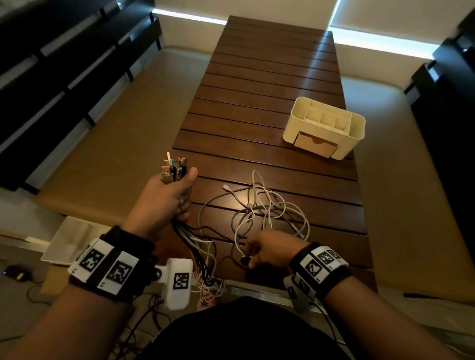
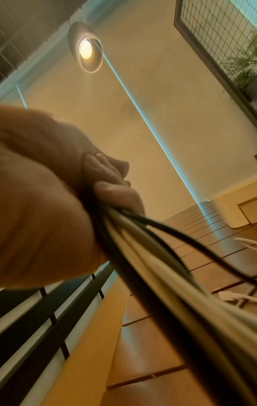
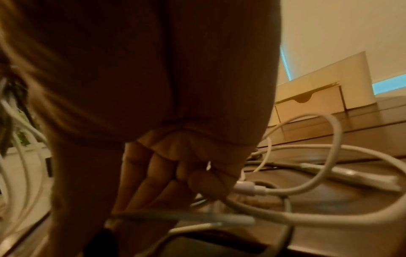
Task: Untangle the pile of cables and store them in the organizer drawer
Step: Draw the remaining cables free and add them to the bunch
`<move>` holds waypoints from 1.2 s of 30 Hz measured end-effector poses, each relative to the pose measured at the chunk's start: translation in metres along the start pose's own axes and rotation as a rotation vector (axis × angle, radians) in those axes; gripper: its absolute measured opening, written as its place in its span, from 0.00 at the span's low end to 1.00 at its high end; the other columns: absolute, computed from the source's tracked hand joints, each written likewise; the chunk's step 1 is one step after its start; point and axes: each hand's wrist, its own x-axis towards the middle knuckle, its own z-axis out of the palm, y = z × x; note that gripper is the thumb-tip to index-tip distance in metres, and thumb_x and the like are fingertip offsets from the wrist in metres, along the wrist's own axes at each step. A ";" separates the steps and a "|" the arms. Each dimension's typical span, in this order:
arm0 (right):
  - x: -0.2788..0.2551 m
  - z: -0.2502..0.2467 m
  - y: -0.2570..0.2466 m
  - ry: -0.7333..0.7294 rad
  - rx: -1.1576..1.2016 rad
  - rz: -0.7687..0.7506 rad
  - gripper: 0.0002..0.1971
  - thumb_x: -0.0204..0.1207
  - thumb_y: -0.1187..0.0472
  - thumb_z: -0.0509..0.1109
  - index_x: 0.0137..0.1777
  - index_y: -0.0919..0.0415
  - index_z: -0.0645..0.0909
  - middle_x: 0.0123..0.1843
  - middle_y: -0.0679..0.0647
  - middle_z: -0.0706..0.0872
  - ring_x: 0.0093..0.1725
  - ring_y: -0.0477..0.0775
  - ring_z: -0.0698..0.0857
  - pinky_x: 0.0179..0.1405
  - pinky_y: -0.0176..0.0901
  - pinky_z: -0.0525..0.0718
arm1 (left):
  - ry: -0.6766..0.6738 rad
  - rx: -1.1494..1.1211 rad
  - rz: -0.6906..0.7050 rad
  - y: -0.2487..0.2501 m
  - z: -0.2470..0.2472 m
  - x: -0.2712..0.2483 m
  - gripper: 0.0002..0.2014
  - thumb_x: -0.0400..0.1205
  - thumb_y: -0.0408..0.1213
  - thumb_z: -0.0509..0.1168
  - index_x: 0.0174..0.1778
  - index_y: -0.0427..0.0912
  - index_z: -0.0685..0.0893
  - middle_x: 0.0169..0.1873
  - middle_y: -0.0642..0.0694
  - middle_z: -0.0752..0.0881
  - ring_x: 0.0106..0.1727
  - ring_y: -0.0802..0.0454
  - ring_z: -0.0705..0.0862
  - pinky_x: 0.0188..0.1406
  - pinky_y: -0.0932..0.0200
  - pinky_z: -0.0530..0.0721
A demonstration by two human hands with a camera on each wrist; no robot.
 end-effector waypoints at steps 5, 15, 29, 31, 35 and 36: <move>-0.003 -0.006 0.023 0.098 0.107 0.090 0.11 0.76 0.51 0.78 0.57 0.48 0.85 0.54 0.44 0.85 0.54 0.47 0.83 0.52 0.42 0.81 | 0.000 -0.009 0.002 0.004 -0.008 0.000 0.16 0.87 0.43 0.64 0.35 0.46 0.70 0.21 0.49 0.64 0.18 0.56 0.60 0.19 0.64 0.59; -0.014 -0.031 0.067 0.423 0.513 0.195 0.07 0.79 0.53 0.75 0.46 0.55 0.88 0.42 0.53 0.89 0.39 0.48 0.83 0.39 0.43 0.80 | 0.014 0.016 -0.005 0.007 -0.018 0.004 0.15 0.87 0.43 0.63 0.35 0.47 0.70 0.22 0.49 0.62 0.19 0.55 0.59 0.20 0.63 0.58; 0.003 -0.026 0.059 0.902 0.308 0.069 0.11 0.77 0.60 0.73 0.57 0.51 0.80 0.60 0.44 0.73 0.56 0.45 0.79 0.54 0.40 0.80 | 0.018 0.037 -0.005 0.009 -0.020 0.005 0.17 0.87 0.42 0.64 0.33 0.46 0.68 0.21 0.49 0.62 0.17 0.56 0.59 0.20 0.64 0.57; 0.002 -0.027 0.046 0.939 0.283 -0.046 0.06 0.79 0.62 0.71 0.53 0.52 0.80 0.55 0.45 0.76 0.51 0.44 0.80 0.47 0.37 0.80 | 0.017 0.036 -0.010 0.009 -0.020 0.006 0.17 0.87 0.42 0.64 0.33 0.46 0.68 0.21 0.48 0.62 0.17 0.56 0.59 0.21 0.63 0.57; 0.014 -0.022 0.024 0.807 0.336 -0.181 0.06 0.80 0.62 0.72 0.55 0.53 0.83 0.50 0.45 0.84 0.49 0.44 0.84 0.50 0.43 0.87 | -0.007 0.054 -0.025 0.005 -0.015 0.008 0.18 0.86 0.42 0.65 0.33 0.47 0.67 0.23 0.47 0.60 0.19 0.54 0.58 0.23 0.61 0.56; 0.021 -0.021 0.021 0.793 0.316 -0.200 0.06 0.80 0.62 0.72 0.56 0.54 0.84 0.50 0.45 0.84 0.50 0.43 0.84 0.53 0.44 0.87 | -0.014 0.064 -0.031 0.003 -0.013 0.008 0.17 0.86 0.42 0.65 0.33 0.48 0.67 0.23 0.47 0.60 0.20 0.54 0.57 0.23 0.61 0.56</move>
